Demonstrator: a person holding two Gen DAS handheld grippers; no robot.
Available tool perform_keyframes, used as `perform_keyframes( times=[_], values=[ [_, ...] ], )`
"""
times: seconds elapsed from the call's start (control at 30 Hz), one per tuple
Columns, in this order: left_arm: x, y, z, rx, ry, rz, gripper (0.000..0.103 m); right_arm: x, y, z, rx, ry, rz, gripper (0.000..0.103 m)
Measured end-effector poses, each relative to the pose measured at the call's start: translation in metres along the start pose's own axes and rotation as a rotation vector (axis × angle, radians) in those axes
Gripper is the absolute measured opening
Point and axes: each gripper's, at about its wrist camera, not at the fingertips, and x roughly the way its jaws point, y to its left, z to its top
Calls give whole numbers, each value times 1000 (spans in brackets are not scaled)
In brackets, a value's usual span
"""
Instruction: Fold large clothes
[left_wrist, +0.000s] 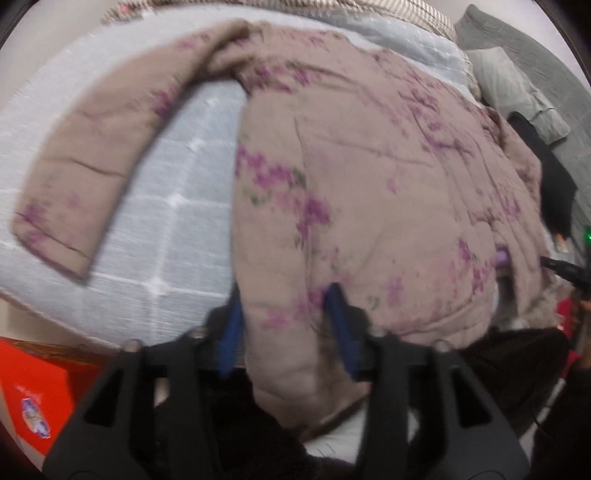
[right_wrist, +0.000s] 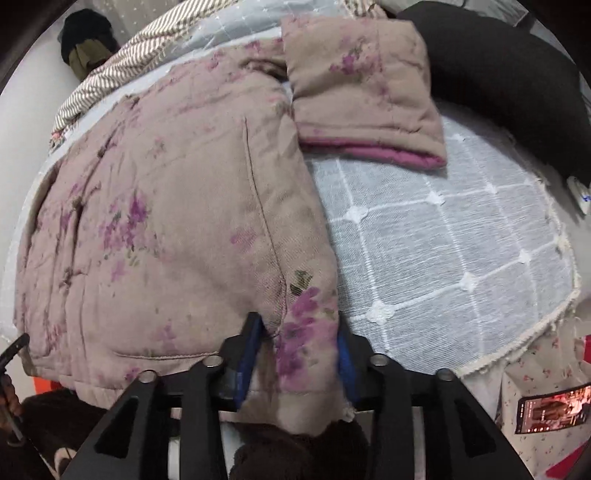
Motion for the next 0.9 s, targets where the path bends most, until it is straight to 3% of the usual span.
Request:
perform_keyframes(
  times=[0.07, 0.2, 0.3, 0.37, 0.43, 0.53, 0.57, 0.6, 0.63, 0.67, 0.77, 0.83, 0.9],
  values=[
    [-9, -10, -3, 40, -40, 20, 62, -10, -1, -9, -2, -21, 3, 61],
    [-13, -27, -11, 100, -54, -14, 71, -16, 7, -17, -6, -31, 65, 66],
    [-11, -32, -13, 136, -44, -6, 72, -15, 5, -25, -22, -21, 69, 68],
    [-7, -22, -12, 122, -51, 38, 72, -15, -10, -29, -4, -7, 73, 68],
    [4, 1, -8, 45, -3, 53, 72, -7, -27, -32, 55, 18, 119, 68],
    [32, 30, -7, -82, 154, -104, 71, 10, -43, -36, 141, 64, 267, 70],
    [36, 34, -9, -101, 174, -153, 69, 11, -41, -36, 136, 55, 285, 62],
    [37, 35, -9, -112, 178, -181, 58, 10, -37, -36, 120, 45, 326, 52],
    [35, 33, -9, -112, 176, -216, 32, 10, -33, -35, 113, 47, 370, 21],
    [31, 29, -8, -122, 181, -296, 21, 10, -27, -34, 116, 62, 424, 19],
    [7, 23, -4, -136, 123, -413, 16, -9, -11, -30, 101, 15, 489, 15],
    [-26, 24, 3, -157, 22, -520, 15, -34, -6, -26, 101, -42, 537, 13],
    [-53, 27, 6, -169, -60, -573, 14, -73, -3, -23, 77, -139, 549, 12]
  ],
)
